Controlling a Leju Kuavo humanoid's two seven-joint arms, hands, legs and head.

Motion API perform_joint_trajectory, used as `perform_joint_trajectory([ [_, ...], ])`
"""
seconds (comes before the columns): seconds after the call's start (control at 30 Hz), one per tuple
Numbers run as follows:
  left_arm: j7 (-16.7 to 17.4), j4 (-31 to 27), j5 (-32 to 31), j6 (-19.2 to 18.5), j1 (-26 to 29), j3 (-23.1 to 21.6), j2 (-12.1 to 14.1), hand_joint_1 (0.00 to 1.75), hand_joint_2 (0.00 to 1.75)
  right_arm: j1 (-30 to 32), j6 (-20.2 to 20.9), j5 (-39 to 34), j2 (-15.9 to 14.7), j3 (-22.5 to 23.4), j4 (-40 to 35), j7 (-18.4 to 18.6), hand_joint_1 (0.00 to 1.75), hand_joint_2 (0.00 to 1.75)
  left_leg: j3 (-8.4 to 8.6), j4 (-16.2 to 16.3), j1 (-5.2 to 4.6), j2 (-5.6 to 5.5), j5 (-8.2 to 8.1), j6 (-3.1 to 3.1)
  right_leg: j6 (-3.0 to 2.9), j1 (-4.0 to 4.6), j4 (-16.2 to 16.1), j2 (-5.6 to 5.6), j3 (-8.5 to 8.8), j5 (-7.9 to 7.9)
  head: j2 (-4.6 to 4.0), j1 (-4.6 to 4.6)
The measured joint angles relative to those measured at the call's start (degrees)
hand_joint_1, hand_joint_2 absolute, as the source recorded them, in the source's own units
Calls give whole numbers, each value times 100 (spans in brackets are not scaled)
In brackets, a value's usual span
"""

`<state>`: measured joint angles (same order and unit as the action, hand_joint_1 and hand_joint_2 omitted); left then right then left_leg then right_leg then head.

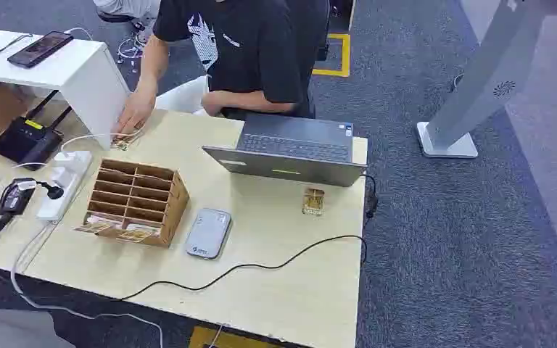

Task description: Pass the card to the sensor for recognition and then transmit it.

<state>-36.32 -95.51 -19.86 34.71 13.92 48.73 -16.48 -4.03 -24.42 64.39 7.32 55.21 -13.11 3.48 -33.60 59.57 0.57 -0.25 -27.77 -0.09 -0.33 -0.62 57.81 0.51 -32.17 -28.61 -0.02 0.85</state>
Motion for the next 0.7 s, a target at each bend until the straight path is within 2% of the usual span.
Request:
perform_joint_trajectory([
  [0.17,28,-660,-323,-57,80,-817,188,0,175,-4,46,103,20,26,11,50,0,175,2,1,0,0,1,0,3,0,0,0,0,2,0,0],
  [0.43,655,-952,-1014,-85,-288,-1991,870,0,175,-24,162,260,28,44,35,114,0,175,4,1,1,1,4,3,8,0,1,3,0,9,-2,0],
  [0.47,720,-952,-1080,-98,-336,-2079,933,0,175,-26,173,282,28,44,37,120,0,175,4,2,1,1,4,3,8,0,1,3,0,9,0,2],
  [0.7,721,-952,-1081,-99,-340,-2080,934,0,175,-26,173,282,28,44,37,120,0,175,4,2,1,1,4,3,8,0,1,3,0,9,0,2],
])
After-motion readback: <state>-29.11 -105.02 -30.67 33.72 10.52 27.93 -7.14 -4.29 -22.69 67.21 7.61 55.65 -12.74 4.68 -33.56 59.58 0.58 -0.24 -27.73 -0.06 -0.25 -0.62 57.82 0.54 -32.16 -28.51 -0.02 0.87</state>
